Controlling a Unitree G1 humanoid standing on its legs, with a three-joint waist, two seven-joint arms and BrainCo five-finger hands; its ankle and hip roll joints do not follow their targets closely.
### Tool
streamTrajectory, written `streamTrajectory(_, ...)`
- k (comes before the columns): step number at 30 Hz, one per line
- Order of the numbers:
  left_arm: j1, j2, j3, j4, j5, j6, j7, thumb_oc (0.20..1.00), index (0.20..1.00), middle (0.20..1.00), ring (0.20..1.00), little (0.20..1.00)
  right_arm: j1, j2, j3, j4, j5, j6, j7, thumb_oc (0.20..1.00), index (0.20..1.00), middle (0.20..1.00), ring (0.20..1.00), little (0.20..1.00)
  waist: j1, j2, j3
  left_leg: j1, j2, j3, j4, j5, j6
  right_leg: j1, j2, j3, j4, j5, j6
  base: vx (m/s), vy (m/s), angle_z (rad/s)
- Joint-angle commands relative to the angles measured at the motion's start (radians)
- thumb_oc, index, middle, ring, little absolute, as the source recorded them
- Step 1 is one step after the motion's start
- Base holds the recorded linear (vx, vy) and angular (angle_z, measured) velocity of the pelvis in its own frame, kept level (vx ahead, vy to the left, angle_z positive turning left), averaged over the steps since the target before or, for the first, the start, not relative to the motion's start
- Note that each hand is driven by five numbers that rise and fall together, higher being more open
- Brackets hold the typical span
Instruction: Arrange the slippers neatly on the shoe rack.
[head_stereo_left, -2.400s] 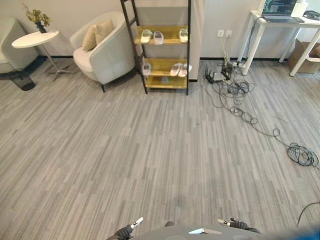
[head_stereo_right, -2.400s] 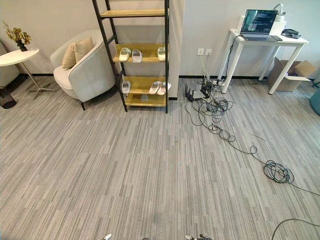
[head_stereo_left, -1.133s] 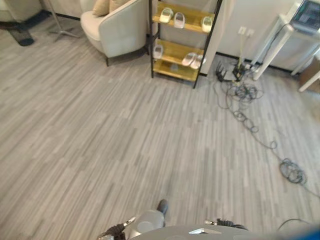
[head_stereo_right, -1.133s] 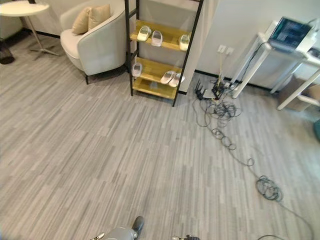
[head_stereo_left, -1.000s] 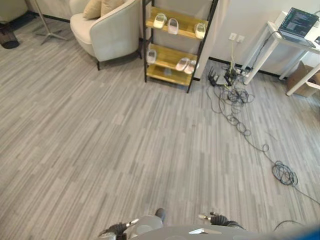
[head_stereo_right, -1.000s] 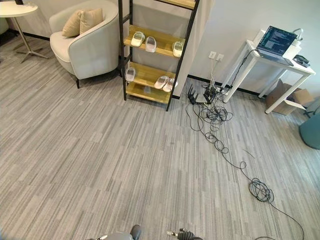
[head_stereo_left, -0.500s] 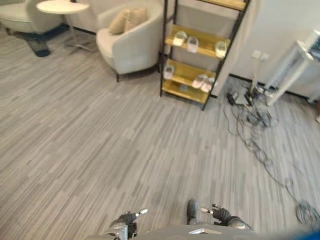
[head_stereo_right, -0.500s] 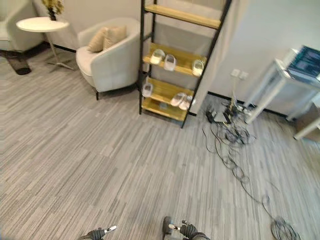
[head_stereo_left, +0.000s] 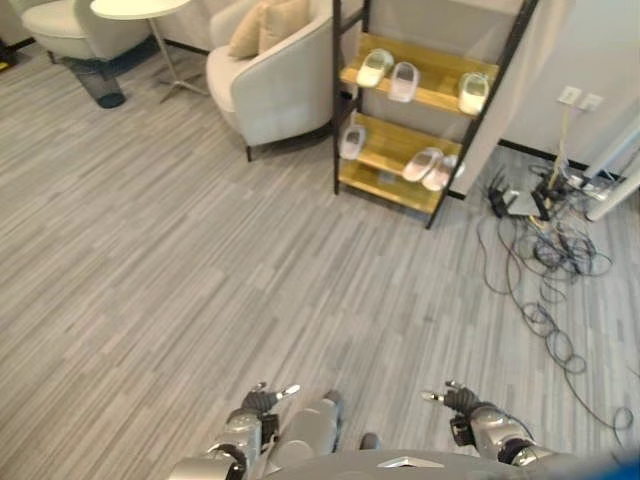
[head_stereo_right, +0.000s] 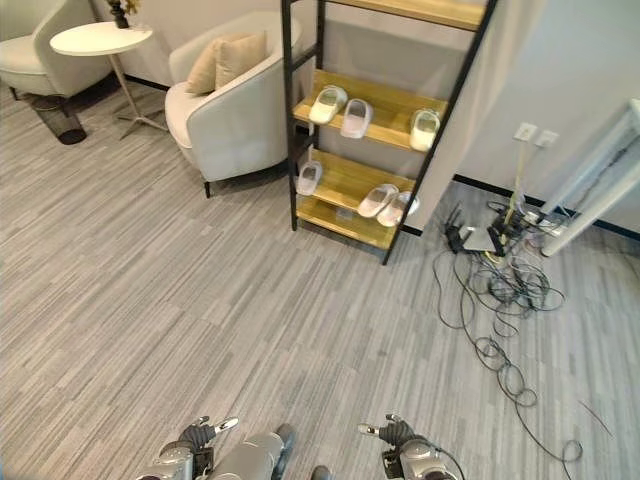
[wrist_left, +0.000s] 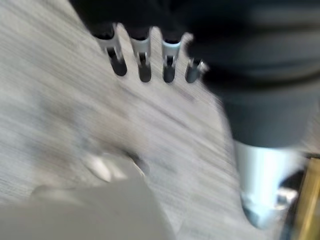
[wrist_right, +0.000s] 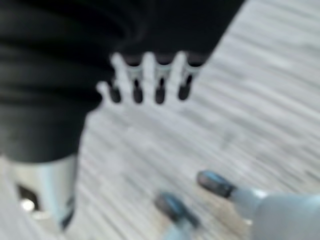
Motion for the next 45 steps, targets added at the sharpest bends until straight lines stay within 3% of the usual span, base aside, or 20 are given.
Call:
streamTrajectory(1, 0.099, -0.004, -0.005, 0.075, 0.006, 0.007, 0.044, 1.000, 1.000, 1.000, 1.000, 1.000, 0.057, 0.090, -0.011, -0.012, -0.032, -0.023, -0.017, 1.000, 1.000, 1.000, 1.000, 1.000, 0.073, -0.049, -0.053, 0.127, -0.017, 0.044, -0.282, 0.199, 0.027, 0.141, 0.052, 0.032, 0.108, -0.032, 0.052, 0.34, 0.106, -0.58)
streamTrajectory(3, 0.098, 0.014, -0.001, 0.083, 0.004, 0.008, 0.051, 1.000, 1.000, 1.000, 1.000, 1.000, 0.064, 0.107, -0.014, -0.005, -0.025, -0.027, -0.017, 1.000, 1.000, 1.000, 1.000, 1.000, 0.077, -0.080, -0.058, 0.132, -0.022, 0.040, -0.258, 0.188, 0.031, 0.130, 0.041, 0.029, 0.152, -0.009, 0.072, 0.45, 0.188, -0.35)
streamTrajectory(4, 0.097, 0.047, 0.004, 0.089, 0.012, 0.011, 0.056, 1.000, 1.000, 1.000, 1.000, 1.000, 0.088, 0.138, -0.017, -0.001, -0.015, -0.037, -0.010, 1.000, 1.000, 1.000, 1.000, 1.000, 0.088, -0.124, -0.070, 0.142, -0.021, 0.035, -0.198, 0.138, 0.029, 0.117, 0.016, 0.003, 0.312, 0.069, 0.149, 0.66, 0.342, -0.18)
streamTrajectory(6, 0.075, 0.060, 0.005, 0.078, 0.014, 0.018, 0.059, 1.000, 1.000, 1.000, 1.000, 1.000, 0.094, 0.143, -0.002, -0.016, -0.027, -0.039, -0.002, 1.000, 1.000, 1.000, 1.000, 1.000, 0.070, -0.114, -0.070, 0.159, -0.001, 0.006, -0.156, 0.089, 0.026, 0.026, -0.017, -0.062, 0.563, 0.211, 0.245, 0.45, 0.270, -0.27)
streamTrajectory(7, 0.066, 0.059, 0.004, 0.071, 0.012, 0.019, 0.061, 1.000, 1.000, 1.000, 1.000, 1.000, 0.097, 0.146, 0.002, -0.023, -0.028, -0.041, 0.001, 1.000, 1.000, 1.000, 1.000, 1.000, 0.061, -0.104, -0.080, 0.161, 0.009, -0.011, -0.149, 0.074, 0.026, -0.005, -0.026, -0.086, 0.623, 0.238, 0.252, 0.33, 0.184, -0.03)
streamTrajectory(9, 0.040, 0.057, -0.014, 0.053, 0.016, 0.013, 0.071, 1.000, 1.000, 1.000, 1.000, 1.000, 0.100, 0.147, -0.008, -0.035, -0.021, -0.047, -0.004, 1.000, 1.000, 1.000, 1.000, 1.000, 0.039, -0.073, -0.087, 0.204, 0.046, -0.047, -0.159, 0.048, 0.034, -0.118, -0.067, -0.137, 0.737, 0.228, 0.221, 0.36, 0.171, 0.32)
streamTrajectory(12, 0.028, 0.049, -0.035, 0.048, 0.022, 0.007, 0.093, 1.000, 1.000, 1.000, 1.000, 1.000, 0.105, 0.138, -0.010, -0.043, -0.025, -0.050, -0.009, 1.000, 1.000, 1.000, 1.000, 1.000, 0.019, -0.054, -0.080, 0.257, 0.068, -0.056, -0.168, 0.008, 0.042, -0.176, -0.134, -0.192, 0.640, 0.165, 0.178, 0.36, 0.095, 0.36)
streamTrajectory(14, 0.023, 0.036, -0.064, 0.049, 0.044, 0.000, 0.121, 1.000, 1.000, 1.000, 1.000, 1.000, 0.121, 0.130, 0.008, -0.052, -0.048, -0.050, -0.014, 1.000, 1.000, 1.000, 1.000, 1.000, -0.014, -0.029, -0.066, 0.333, 0.087, -0.071, -0.170, -0.046, 0.029, -0.208, -0.179, -0.242, 0.415, 0.075, 0.144, 0.54, 0.018, 0.31)
streamTrajectory(16, 0.021, 0.027, -0.082, 0.055, 0.056, 0.001, 0.136, 1.000, 1.000, 1.000, 1.000, 1.000, 0.124, 0.123, 0.002, -0.053, -0.052, -0.049, -0.016, 1.000, 1.000, 1.000, 1.000, 1.000, -0.037, -0.031, -0.054, 0.391, 0.085, -0.100, -0.176, -0.080, 0.014, -0.244, -0.192, -0.167, 0.226, 0.130, 0.160, 0.49, -0.038, 0.32)
streamTrajectory(20, 0.017, -0.002, -0.091, 0.077, 0.036, -0.002, 0.135, 1.000, 1.000, 1.000, 1.000, 1.000, 0.120, 0.112, 0.006, -0.071, -0.060, -0.046, -0.004, 1.000, 1.000, 1.000, 1.000, 1.000, -0.054, -0.006, -0.022, 0.505, 0.123, -0.161, -0.237, -0.107, 0.001, -0.340, -0.197, -0.068, 0.111, 0.255, 0.211, 0.41, -0.048, 0.38)
streamTrajectory(25, 0.064, -0.024, -0.110, 0.121, 0.050, -0.010, 0.152, 1.000, 1.000, 1.000, 1.000, 1.000, 0.143, 0.111, 0.027, -0.074, -0.084, -0.047, -0.002, 1.000, 1.000, 1.000, 1.000, 1.000, -0.075, -0.026, -0.061, 0.565, 0.198, -0.238, -0.242, -0.156, -0.066, -0.286, -0.120, 0.051, 0.169, 0.236, 0.179, 0.49, -0.203, 0.64)
streamTrajectory(28, 0.087, -0.017, -0.086, 0.117, 0.052, -0.008, 0.145, 1.000, 1.000, 1.000, 1.000, 1.000, 0.150, 0.126, 0.051, -0.081, -0.095, -0.050, 0.009, 1.000, 1.000, 1.000, 1.000, 1.000, -0.069, -0.033, -0.069, 0.502, 0.249, -0.212, -0.001, -0.115, -0.125, -0.209, -0.090, 0.000, 0.178, 0.189, 0.120, 0.44, -0.357, 0.59)
streamTrajectory(29, 0.073, -0.023, -0.069, 0.080, 0.049, -0.009, 0.136, 1.000, 1.000, 1.000, 1.000, 1.000, 0.136, 0.123, 0.049, -0.107, -0.087, -0.057, 0.003, 1.000, 1.000, 1.000, 1.000, 1.000, -0.067, -0.046, -0.043, 0.342, 0.302, -0.133, 0.226, -0.026, -0.083, -0.163, -0.093, -0.039, 0.171, 0.158, 0.101, 0.28, -0.346, 0.03)
streamTrajectory(31, 0.069, -0.024, -0.064, 0.063, 0.048, -0.008, 0.132, 1.000, 1.000, 1.000, 1.000, 1.000, 0.133, 0.121, 0.047, -0.118, -0.083, -0.061, 0.002, 1.000, 1.000, 1.000, 1.000, 1.000, -0.071, -0.057, -0.040, 0.313, 0.310, -0.102, 0.234, -0.025, -0.054, -0.162, -0.095, -0.040, 0.177, 0.145, 0.092, 0.17, -0.170, 0.26)
streamTrajectory(32, 0.069, -0.028, -0.061, 0.053, 0.046, -0.007, 0.127, 1.000, 1.000, 1.000, 1.000, 1.000, 0.128, 0.117, 0.040, -0.116, -0.081, -0.065, -0.004, 1.000, 1.000, 1.000, 1.000, 1.000, -0.070, -0.059, -0.037, 0.302, 0.312, -0.078, 0.222, -0.035, -0.044, -0.152, -0.092, -0.051, 0.184, 0.125, 0.087, 0.28, -0.060, 0.43)
streamTrajectory(34, 0.081, -0.048, -0.052, 0.033, 0.047, -0.015, 0.116, 1.000, 1.000, 1.000, 1.000, 1.000, 0.117, 0.099, 0.036, -0.124, -0.087, -0.070, -0.016, 1.000, 1.000, 1.000, 1.000, 1.000, -0.048, -0.054, -0.024, 0.231, 0.172, -0.090, 0.140, -0.112, -0.056, -0.107, -0.088, -0.063, 0.186, 0.089, 0.065, 0.38, -0.024, 0.23)
streamTrajectory(35, 0.044, 0.010, -0.023, 0.026, 0.066, 0.026, 0.060, 1.000, 1.000, 1.000, 1.000, 1.000, 0.092, -0.235, -0.092, -0.076, -0.038, -0.027, 0.198, 1.000, 1.000, 1.000, 1.000, 1.000, -0.050, -0.058, -0.027, 0.221, 0.149, -0.090, 0.076, -0.088, -0.070, -0.091, -0.083, -0.067, 0.180, 0.076, 0.063, 0.27, 0.049, 0.06)
streamTrajectory(36, 0.077, -0.011, -0.030, -0.014, 0.064, 0.023, 0.086, 1.000, 1.000, 1.000, 1.000, 1.000, 0.180, -0.090, -0.014, -0.266, -0.063, -0.028, 0.177, 1.000, 1.000, 1.000, 1.000, 1.000, -0.052, -0.042, -0.011, 0.208, 0.123, -0.093, -0.025, -0.029, -0.083, -0.079, -0.064, -0.067, 0.177, 0.070, 0.056, 0.17, 0.033, 0.07)
streamTrajectory(40, 0.082, -0.055, -0.012, -0.040, -0.004, -0.022, 0.111, 1.000, 1.000, 1.000, 1.000, 1.000, 0.217, -0.051, 0.083, -0.227, -0.084, -0.139, 0.055, 1.000, 1.000, 1.000, 1.000, 1.000, -0.030, 0.014, 0.014, 0.119, 0.069, -0.084, -0.260, 0.121, -0.082, -0.036, -0.014, -0.032, 0.182, 0.016, 0.030, 0.20, 0.169, -0.08)
streamTrajectory(45, 0.083, -0.019, -0.002, 0.067, 0.005, -0.039, 0.149, 1.000, 1.000, 1.000, 1.000, 1.000, 0.152, 0.057, 0.079, -0.160, -0.088, -0.146, -0.017, 1.000, 1.000, 1.000, 1.000, 1.000, 0.034, -0.008, -0.037, 0.126, 0.076, -0.080, -0.296, 0.201, -0.064, 0.080, 0.007, -0.008, 0.136, -0.038, 0.061, 0.35, 0.181, -0.55)
